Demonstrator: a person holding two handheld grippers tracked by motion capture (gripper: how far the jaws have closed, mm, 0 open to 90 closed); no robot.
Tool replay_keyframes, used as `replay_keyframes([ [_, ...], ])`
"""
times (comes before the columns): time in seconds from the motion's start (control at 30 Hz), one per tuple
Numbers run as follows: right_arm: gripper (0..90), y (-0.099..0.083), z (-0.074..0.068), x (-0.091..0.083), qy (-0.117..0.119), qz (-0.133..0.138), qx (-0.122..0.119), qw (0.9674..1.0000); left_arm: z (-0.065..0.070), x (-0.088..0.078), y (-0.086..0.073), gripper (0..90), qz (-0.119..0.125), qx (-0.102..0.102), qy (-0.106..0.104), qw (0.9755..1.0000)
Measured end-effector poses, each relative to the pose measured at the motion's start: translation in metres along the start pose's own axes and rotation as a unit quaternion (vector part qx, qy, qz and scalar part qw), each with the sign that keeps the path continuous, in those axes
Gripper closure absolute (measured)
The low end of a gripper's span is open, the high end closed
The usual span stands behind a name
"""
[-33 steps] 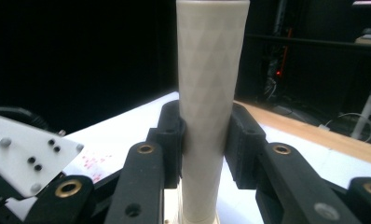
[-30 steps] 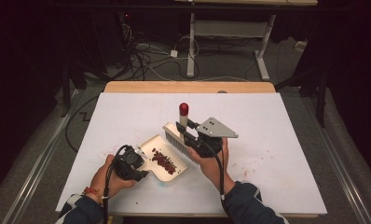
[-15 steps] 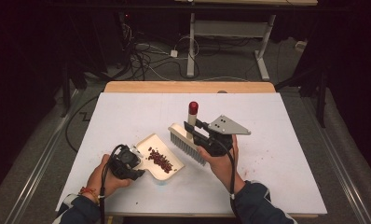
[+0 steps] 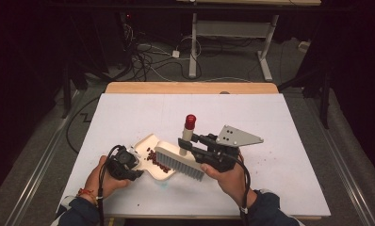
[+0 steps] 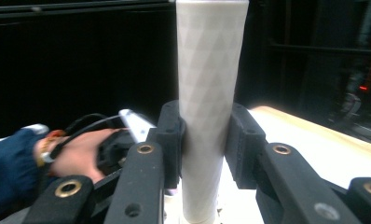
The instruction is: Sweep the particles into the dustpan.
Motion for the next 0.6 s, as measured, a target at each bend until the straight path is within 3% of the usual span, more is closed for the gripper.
replay_keyframes([
  [0.4,70.4,-0.015,-0.025,0.010,0.067,-0.030,-0.008,0.9973,-0.009,-0.002,-0.004,63.9,-0.002,-0.011,0.004,0.9999],
  [0.6,70.4,-0.021,-0.049,0.022,0.113,-0.042,-0.023,0.9924,-0.011,-0.002,-0.004,63.9,-0.003,-0.014,0.003,0.9999],
])
Point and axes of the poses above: each handheld gripper's, and its own axes: x roughly forward along the jaws, y roughly out of its top, z roughly to its right, the point moved 7 cm from there along x, roughly forward along the jaws
